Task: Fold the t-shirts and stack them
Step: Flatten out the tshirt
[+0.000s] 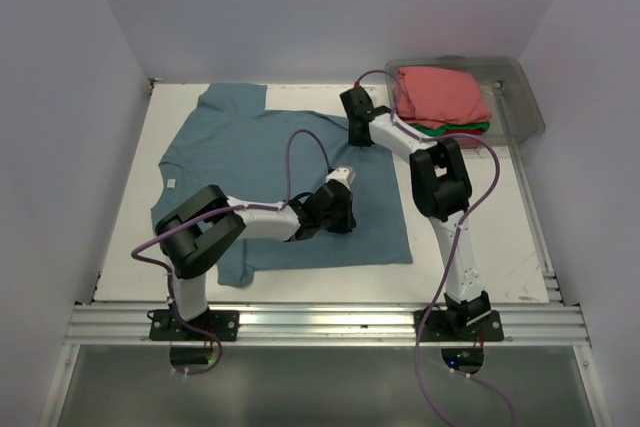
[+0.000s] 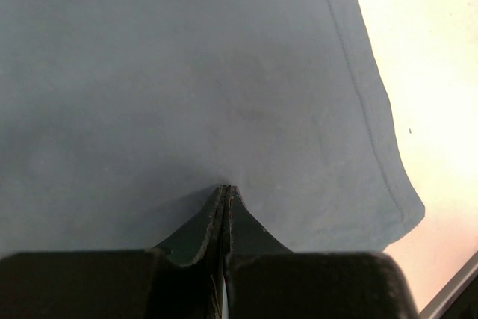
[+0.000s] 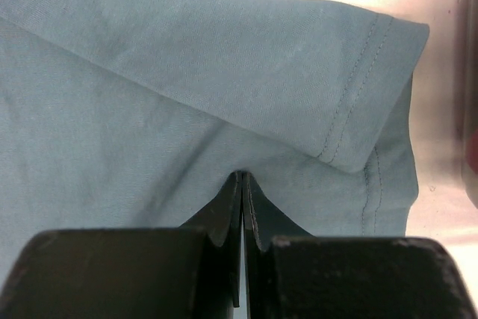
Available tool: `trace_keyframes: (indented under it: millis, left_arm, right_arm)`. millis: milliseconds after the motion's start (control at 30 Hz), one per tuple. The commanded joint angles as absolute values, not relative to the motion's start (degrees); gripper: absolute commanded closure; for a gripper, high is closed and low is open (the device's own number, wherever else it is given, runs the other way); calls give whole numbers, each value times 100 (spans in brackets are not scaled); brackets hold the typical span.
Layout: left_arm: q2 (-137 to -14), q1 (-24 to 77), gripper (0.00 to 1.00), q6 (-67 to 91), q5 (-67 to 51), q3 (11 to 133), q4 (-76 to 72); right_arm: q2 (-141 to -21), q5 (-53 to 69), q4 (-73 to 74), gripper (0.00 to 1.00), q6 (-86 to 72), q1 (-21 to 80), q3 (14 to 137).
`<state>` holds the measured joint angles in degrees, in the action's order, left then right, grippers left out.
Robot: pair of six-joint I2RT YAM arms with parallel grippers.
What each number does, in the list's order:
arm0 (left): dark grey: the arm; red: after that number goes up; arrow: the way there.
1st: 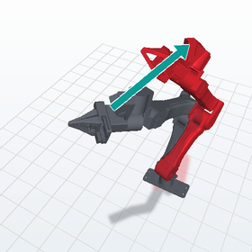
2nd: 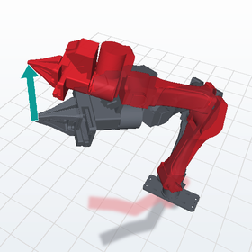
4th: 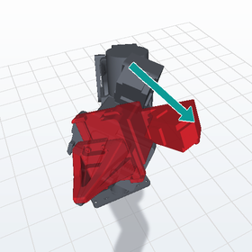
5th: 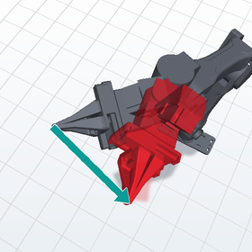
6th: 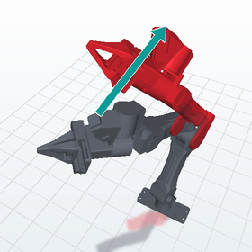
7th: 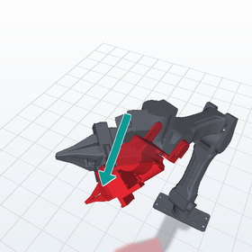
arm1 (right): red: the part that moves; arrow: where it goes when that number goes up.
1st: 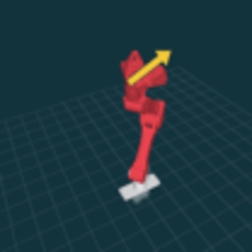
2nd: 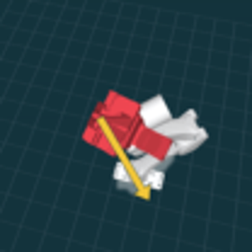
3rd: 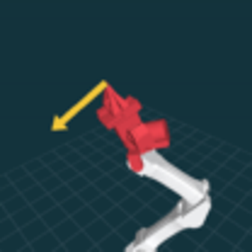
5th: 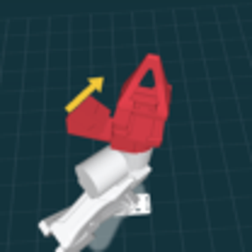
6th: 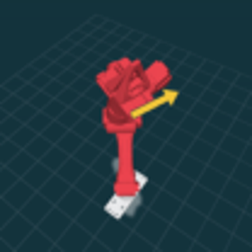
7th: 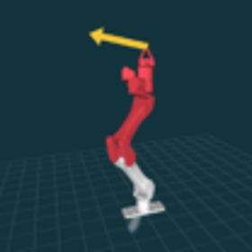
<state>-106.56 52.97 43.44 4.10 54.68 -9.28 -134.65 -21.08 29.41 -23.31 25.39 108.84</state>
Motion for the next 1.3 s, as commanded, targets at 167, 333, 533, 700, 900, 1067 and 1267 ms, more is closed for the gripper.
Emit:
trace_keyframes:
  millis: [167,333,533,700,900,1067,1267]
  left_arm:
    - [-10714,5581,100,4342,422,5397,-1187]
    - [-10679,5730,100,4500,448,5037,-1125]
    - [-10644,5774,100,4562,466,4852,-1046]
    - [-10679,5792,100,4588,404,4790,-1020]
    - [-10767,5810,100,4614,334,4843,-958]
    - [-10740,5836,100,4658,343,4781,-923]
    - [-10679,5871,100,4728,334,4632,-923]
  right_arm:
    - [-13877,-2127,3304,100,-2259,2312,11231]
    - [-14501,-2022,3664,100,-2215,2154,12231]
    - [-15634,-1750,4199,100,-2067,1916,13917]
    - [-15542,-1767,3896,100,-2100,1714,14074]
    - [-15871,-1925,3628,100,-1978,1688,14673]
    - [-15794,-1977,3191,100,-1995,1618,14476]
    - [-15698,-2013,2927,100,-1899,1565,14423]
